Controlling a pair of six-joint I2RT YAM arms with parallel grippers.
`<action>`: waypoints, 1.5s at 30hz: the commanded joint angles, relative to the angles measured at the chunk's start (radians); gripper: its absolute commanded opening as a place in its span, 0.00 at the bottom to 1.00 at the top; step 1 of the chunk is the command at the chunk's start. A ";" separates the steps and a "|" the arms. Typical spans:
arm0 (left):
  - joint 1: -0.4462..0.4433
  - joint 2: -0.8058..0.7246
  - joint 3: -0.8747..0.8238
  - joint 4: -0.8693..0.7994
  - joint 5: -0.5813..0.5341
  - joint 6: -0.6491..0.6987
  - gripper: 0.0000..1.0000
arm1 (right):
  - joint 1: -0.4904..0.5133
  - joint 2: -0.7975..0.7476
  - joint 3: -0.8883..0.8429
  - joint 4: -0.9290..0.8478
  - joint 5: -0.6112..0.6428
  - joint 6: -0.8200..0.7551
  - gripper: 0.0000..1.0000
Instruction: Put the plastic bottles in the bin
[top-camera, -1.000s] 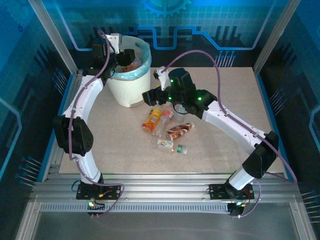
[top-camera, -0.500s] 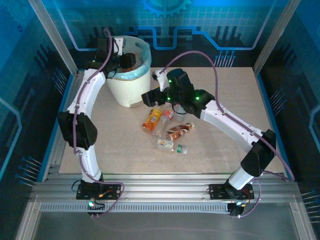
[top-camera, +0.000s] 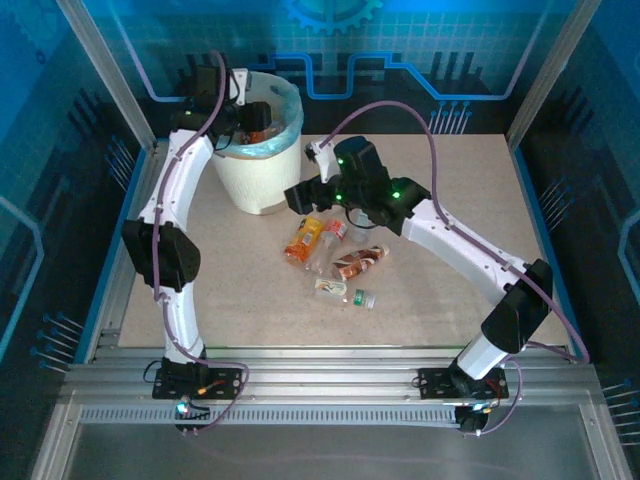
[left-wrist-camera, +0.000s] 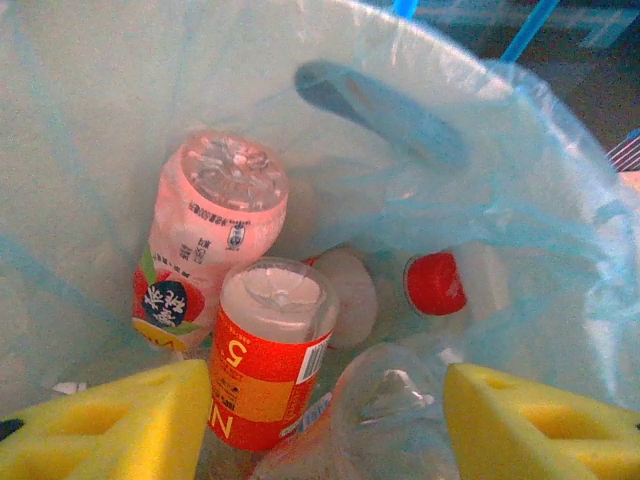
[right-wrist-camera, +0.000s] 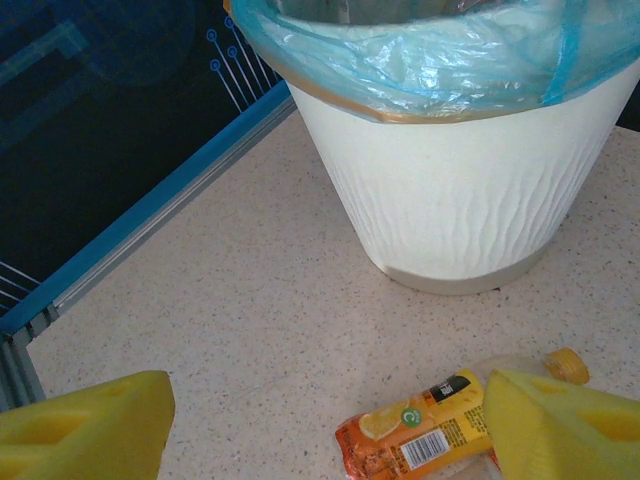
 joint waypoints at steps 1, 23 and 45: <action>0.001 -0.079 0.050 -0.001 -0.022 -0.045 0.65 | -0.014 -0.006 0.049 -0.044 0.039 0.007 0.83; -0.222 -0.922 -0.992 0.446 0.147 0.248 0.69 | -0.074 0.082 0.008 -0.318 0.119 0.244 0.81; -0.221 -1.281 -1.384 0.494 -0.170 0.171 0.75 | 0.122 0.544 0.322 -0.449 0.279 0.509 0.82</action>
